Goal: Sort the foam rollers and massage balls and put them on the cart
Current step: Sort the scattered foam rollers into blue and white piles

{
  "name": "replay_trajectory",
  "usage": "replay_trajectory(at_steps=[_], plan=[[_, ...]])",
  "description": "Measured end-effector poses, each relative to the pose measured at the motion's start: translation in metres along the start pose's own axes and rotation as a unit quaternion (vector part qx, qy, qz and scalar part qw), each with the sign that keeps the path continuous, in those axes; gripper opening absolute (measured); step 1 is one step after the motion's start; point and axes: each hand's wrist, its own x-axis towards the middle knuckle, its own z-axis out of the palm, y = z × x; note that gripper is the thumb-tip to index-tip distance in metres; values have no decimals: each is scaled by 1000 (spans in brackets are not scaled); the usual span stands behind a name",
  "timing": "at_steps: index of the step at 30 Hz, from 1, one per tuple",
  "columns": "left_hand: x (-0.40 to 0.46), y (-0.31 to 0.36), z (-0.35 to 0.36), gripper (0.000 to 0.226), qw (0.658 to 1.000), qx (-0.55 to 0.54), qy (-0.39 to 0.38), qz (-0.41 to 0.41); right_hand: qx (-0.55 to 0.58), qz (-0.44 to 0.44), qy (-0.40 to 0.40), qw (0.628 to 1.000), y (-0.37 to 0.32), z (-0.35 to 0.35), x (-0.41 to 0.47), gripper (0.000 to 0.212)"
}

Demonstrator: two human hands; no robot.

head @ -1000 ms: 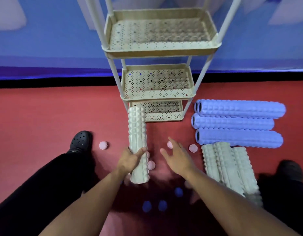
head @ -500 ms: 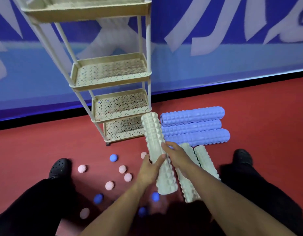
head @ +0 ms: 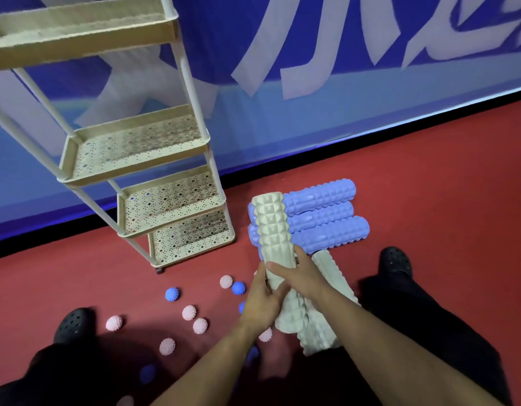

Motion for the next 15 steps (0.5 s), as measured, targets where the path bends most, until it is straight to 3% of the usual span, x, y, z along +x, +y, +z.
replay_trajectory(at_steps=[5,9,15], plan=[[29,-7,20,46,994,82,-72,13,6,8,52,999,19,-36,24,64],[50,-14,7,62,966,236,-102,13,-15,8,96,995,31,-60,42,51],[86,-40,-12,58,937,343,-65,-13,-106,111,140,978,86,-103,73,62]])
